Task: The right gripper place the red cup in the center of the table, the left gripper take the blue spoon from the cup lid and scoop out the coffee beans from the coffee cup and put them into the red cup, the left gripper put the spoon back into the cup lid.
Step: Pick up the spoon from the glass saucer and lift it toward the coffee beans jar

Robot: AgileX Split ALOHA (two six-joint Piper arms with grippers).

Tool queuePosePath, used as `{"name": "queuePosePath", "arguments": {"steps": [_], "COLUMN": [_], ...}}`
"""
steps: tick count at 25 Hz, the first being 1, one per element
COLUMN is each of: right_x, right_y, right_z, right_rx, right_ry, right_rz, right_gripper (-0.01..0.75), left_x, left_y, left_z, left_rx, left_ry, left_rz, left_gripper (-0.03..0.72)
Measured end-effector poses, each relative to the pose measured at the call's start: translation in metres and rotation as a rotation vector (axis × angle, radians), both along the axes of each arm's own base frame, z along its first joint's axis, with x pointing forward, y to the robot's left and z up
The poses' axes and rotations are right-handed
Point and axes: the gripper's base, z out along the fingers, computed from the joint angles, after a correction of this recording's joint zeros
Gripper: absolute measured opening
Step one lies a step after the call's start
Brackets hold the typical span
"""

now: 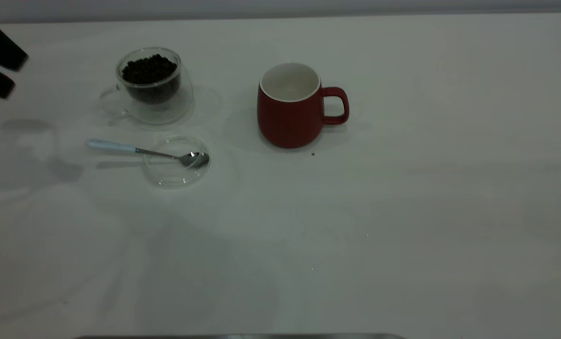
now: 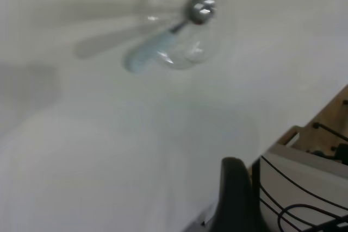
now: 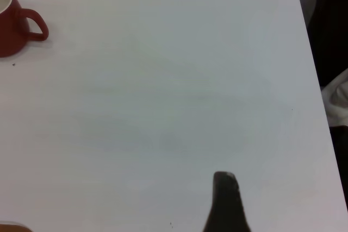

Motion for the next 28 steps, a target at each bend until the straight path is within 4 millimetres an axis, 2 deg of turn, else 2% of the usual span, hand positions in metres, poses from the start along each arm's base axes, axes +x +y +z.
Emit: {"name": "queuePosePath", "arguments": {"steps": [5,14,21,28], "right_x": [0.0,0.0,0.0,0.0], "right_y": [0.0,0.0,0.0,0.0], "right_z": [0.0,0.0,0.0,0.0], "right_rx": [0.0,0.0,0.0,0.0], "right_ry": [0.0,0.0,0.0,0.0], "right_rz": [0.0,0.0,0.0,0.0], "right_gripper": [0.591,0.591,0.591,0.591], "left_x": [0.012,0.014,0.017,0.015], "left_y": [0.004,0.003,-0.004,-0.01], "left_z": [-0.033,-0.078,-0.099,-0.114], "left_rx": [-0.017,-0.057,-0.163,-0.175], "left_ry": [0.0,0.014,-0.015,0.012], "left_rz": [-0.028,-0.043,0.032,0.033], "left_gripper": [0.563,0.563,0.563,0.563]}}
